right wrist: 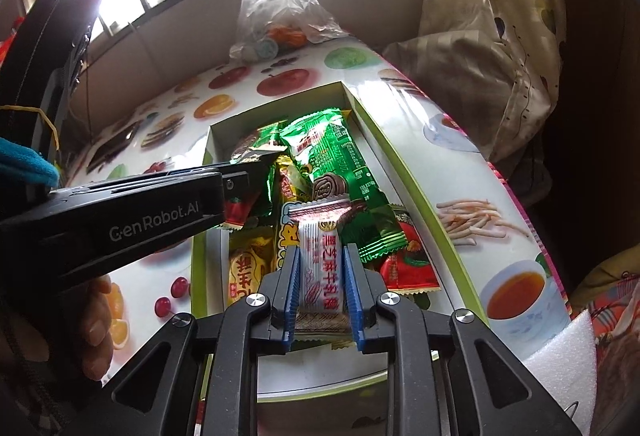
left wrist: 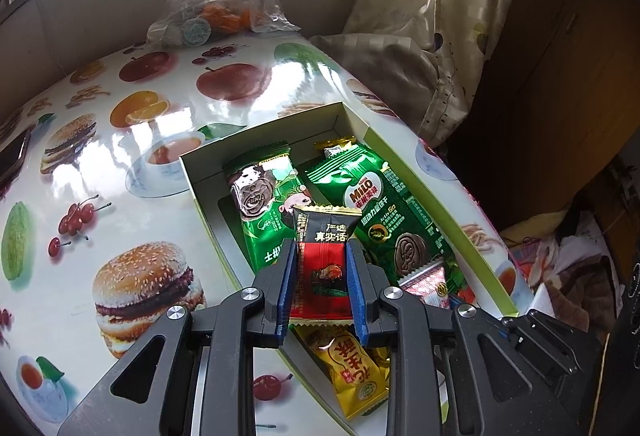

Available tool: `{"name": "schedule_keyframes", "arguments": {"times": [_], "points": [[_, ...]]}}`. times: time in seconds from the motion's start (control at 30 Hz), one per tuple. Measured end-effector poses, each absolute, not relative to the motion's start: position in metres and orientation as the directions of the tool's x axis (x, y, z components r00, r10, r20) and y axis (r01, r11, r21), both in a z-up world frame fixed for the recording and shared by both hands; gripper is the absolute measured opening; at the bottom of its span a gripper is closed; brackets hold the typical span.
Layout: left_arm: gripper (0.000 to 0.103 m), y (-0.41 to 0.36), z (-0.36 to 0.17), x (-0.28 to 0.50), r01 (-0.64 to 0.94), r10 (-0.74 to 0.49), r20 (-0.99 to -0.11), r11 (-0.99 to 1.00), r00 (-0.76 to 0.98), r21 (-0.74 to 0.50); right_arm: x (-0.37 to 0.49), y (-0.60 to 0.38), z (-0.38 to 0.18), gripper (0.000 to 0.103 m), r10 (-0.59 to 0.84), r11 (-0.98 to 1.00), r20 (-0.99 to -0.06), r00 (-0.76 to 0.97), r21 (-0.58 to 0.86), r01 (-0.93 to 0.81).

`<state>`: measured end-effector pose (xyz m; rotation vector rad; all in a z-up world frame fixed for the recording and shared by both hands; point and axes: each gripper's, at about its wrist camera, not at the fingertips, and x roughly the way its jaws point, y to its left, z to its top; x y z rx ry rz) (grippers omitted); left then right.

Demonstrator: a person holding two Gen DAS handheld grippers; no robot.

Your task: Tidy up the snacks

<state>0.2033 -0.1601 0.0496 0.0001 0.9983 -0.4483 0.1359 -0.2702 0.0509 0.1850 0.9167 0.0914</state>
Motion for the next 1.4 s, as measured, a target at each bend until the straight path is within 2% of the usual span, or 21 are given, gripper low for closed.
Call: {"name": "schedule_keyframes", "arguments": {"times": [0.27, 0.37, 0.47, 1.0, 1.4], "points": [[0.027, -0.157, 0.051, 0.199, 0.354, -0.347, -0.812, 0.916, 0.469, -0.187, 0.133, -0.271, 0.054, 0.032, 0.143, 0.981, -0.774, 0.617, 0.191, 0.012], [0.039, -0.155, 0.053, 0.198, 0.348, -0.345, -0.810, 0.919, 0.475, -0.187, 0.131, -0.271, 0.056, 0.035, 0.148, 0.981, -0.770, 0.621, 0.195, 0.009], [0.041, -0.153, 0.056, 0.194, 0.350, -0.349, -0.804, 0.918, 0.482, -0.189, 0.130, -0.269, 0.058, 0.042, 0.144, 0.982, -0.766, 0.626, 0.190, 0.007], [0.041, -0.128, 0.086, 0.145, 0.295, -0.304, -0.752, 0.943, 0.585, -0.151, 0.097, -0.270, 0.080, 0.046, 0.098, 0.988, -0.729, 0.678, 0.153, 0.021], [0.041, -0.114, 0.065, 0.084, 0.265, -0.223, -0.776, 0.961, 0.589, -0.075, 0.049, -0.269, 0.082, 0.047, 0.041, 0.997, -0.729, 0.683, 0.079, 0.024]]}}
